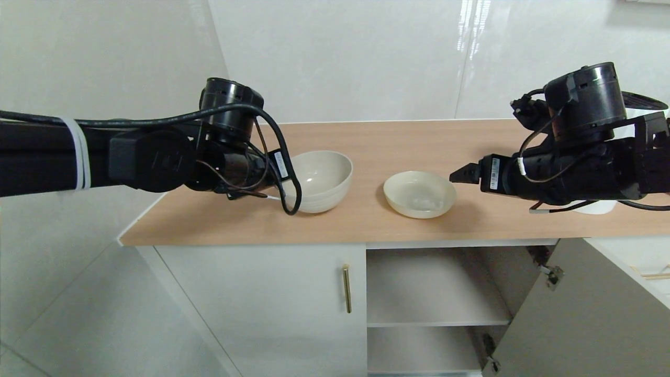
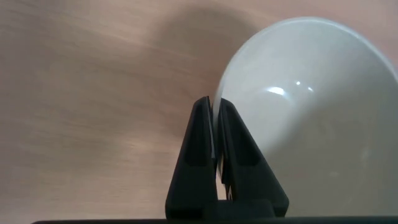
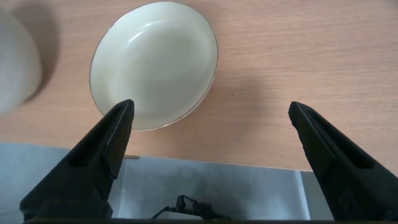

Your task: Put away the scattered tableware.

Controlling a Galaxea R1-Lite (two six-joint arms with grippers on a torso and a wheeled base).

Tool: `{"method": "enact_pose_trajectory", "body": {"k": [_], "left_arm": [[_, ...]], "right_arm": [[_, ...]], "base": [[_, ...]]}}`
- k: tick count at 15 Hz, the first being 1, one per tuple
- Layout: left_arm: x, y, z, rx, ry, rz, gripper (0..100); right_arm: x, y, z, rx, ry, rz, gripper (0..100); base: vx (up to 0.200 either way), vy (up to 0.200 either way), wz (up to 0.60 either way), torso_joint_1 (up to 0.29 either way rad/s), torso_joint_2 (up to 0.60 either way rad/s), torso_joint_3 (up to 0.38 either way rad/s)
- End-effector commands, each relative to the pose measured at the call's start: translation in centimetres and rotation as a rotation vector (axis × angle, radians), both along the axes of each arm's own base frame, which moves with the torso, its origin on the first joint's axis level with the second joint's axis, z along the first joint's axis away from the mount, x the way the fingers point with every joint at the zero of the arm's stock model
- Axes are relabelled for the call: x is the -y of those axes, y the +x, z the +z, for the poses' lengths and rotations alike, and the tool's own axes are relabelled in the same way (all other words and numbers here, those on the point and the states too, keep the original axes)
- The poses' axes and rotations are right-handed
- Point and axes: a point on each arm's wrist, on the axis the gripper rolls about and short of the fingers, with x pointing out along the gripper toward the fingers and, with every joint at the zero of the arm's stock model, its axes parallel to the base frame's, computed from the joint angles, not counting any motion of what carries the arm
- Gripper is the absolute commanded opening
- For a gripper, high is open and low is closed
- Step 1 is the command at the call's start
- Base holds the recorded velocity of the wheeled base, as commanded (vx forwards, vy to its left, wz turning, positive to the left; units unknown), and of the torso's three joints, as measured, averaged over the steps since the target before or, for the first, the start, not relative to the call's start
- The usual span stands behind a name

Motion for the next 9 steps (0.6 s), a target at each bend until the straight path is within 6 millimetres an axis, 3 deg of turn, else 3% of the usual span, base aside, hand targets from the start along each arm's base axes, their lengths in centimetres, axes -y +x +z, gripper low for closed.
{"method": "enact_pose_trajectory", "body": {"k": [1,5,7,9], "left_arm": [[-0.8,-1.6,1.8,0.040,-0.021,0.007,0],[-2.5,-5.4,4.3,0.098,-0.040,0.002,0],[-2.7,-6.3,4.6,0.124,-0.028,-0.014,0],[-2.6,-6.0,3.7,0.161,-0.007,-0.030,0]], "right_arm": [[0.0,-0.1,0.1,0.001,0.003,0.004,100],[-0.2,-0.1,-0.4,-0.010,-0.009,0.013,100],[-0.7,0.7,-0.4,-0.005,-0.018,0.001,100],[-1.8,2.3,-1.4,-0.001,-0.081,-0.083,100]], "base": [[0.000,0.000,0.00,0.000,0.00,0.000],[0.000,0.000,0.00,0.000,0.00,0.000],[0.000,0.000,0.00,0.000,0.00,0.000],[0.000,0.000,0.00,0.000,0.00,0.000]]}}
